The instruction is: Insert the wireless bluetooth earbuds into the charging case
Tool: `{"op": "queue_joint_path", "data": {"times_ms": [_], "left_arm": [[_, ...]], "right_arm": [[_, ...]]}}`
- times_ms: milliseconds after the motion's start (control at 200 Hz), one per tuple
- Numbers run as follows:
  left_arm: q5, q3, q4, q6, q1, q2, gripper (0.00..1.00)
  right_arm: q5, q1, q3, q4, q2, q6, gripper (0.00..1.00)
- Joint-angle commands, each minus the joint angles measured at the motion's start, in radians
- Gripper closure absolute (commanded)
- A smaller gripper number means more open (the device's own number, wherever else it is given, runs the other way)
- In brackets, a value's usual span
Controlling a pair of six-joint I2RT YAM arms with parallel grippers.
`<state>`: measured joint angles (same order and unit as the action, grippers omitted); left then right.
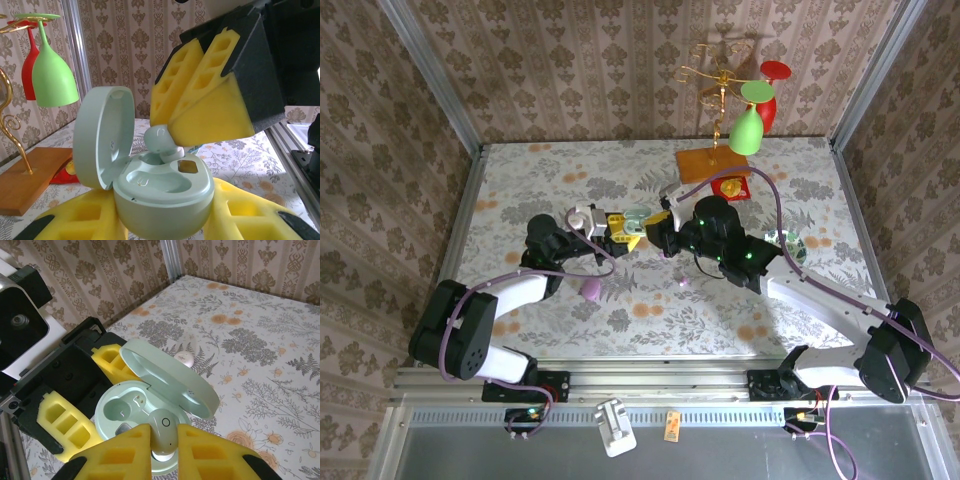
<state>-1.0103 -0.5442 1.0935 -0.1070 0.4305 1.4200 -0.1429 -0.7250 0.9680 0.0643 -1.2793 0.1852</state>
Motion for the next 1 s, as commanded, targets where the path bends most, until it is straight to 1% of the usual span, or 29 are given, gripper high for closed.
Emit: {"op": "queue_joint_path", "data": {"times_ms": [0, 130, 260, 385, 545, 630, 690, 765, 825, 995], "left_arm": [[-0.027, -0.031, 0.042, -0.020, 0.001, -0.018, 0.73], [-0.027, -0.033, 0.042, -0.020, 0.001, -0.018, 0.73], [-0.026, -0.030, 0.039, -0.016, 0.000, -0.018, 0.73], [-0.025, -0.030, 0.042, -0.013, 0.000, -0.012, 0.73], [-0.025, -0.033, 0.046, -0.010, -0.004, -0.007, 0.73], [-0.027, -0.031, 0.047, -0.008, -0.007, -0.007, 0.73], [-0.027, -0.029, 0.047, -0.003, -0.010, -0.006, 0.73], [-0.025, -0.025, 0.048, -0.002, -0.012, -0.007, 0.73], [-0.025, -0.024, 0.048, -0.001, -0.013, -0.009, 0.73], [-0.032, -0.024, 0.054, 0.003, -0.016, -0.009, 0.73]], "right_arm": [[0.012, -0.004, 0.008, 0.007, -0.009, -0.013, 0.80], [0.013, -0.005, 0.006, 0.008, -0.007, -0.010, 0.76], [0.020, -0.005, 0.004, 0.012, 0.019, 0.000, 0.61], [0.019, 0.004, -0.005, 0.033, 0.054, 0.028, 0.53], [-0.006, 0.026, -0.027, 0.063, 0.097, 0.075, 0.47], [-0.009, 0.040, -0.038, 0.059, 0.114, 0.101, 0.45], [-0.002, 0.052, -0.049, 0.037, 0.132, 0.119, 0.41], [0.033, 0.072, -0.076, 0.008, 0.164, 0.148, 0.38], [0.076, 0.092, -0.101, -0.038, 0.193, 0.175, 0.37], [0.167, 0.205, -0.194, -0.177, 0.278, 0.293, 0.37]]}}
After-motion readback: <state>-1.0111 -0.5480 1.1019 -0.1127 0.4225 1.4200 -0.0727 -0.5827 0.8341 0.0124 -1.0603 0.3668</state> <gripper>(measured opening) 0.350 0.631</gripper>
